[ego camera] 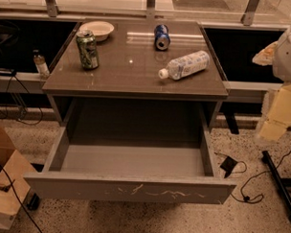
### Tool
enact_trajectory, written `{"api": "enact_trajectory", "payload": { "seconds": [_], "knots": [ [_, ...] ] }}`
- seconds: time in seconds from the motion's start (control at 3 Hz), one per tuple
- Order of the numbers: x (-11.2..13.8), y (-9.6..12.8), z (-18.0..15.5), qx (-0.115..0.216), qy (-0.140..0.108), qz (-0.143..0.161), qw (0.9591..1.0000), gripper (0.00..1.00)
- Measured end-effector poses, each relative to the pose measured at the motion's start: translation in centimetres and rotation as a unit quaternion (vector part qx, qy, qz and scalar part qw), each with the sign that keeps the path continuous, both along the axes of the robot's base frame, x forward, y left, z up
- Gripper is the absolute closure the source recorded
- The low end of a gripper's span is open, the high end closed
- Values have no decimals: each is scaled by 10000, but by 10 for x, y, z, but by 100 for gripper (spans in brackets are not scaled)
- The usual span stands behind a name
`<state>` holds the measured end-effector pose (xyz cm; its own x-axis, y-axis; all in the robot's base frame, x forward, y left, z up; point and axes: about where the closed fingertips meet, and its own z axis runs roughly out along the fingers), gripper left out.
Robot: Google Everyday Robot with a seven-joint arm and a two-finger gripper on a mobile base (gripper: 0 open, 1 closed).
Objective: Close top drawer
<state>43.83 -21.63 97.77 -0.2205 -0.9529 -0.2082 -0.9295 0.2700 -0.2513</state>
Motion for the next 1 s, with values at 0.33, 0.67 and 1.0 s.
{"api": "enact_trajectory", "payload": {
  "seconds": [0.33,0.67,1.0],
  "knots": [
    [0,0,0,0,0,0,10000,1],
    [0,0,0,0,0,0,10000,22],
    [-17,-3,-36,186,66,104,9998,53]
  ]
}}
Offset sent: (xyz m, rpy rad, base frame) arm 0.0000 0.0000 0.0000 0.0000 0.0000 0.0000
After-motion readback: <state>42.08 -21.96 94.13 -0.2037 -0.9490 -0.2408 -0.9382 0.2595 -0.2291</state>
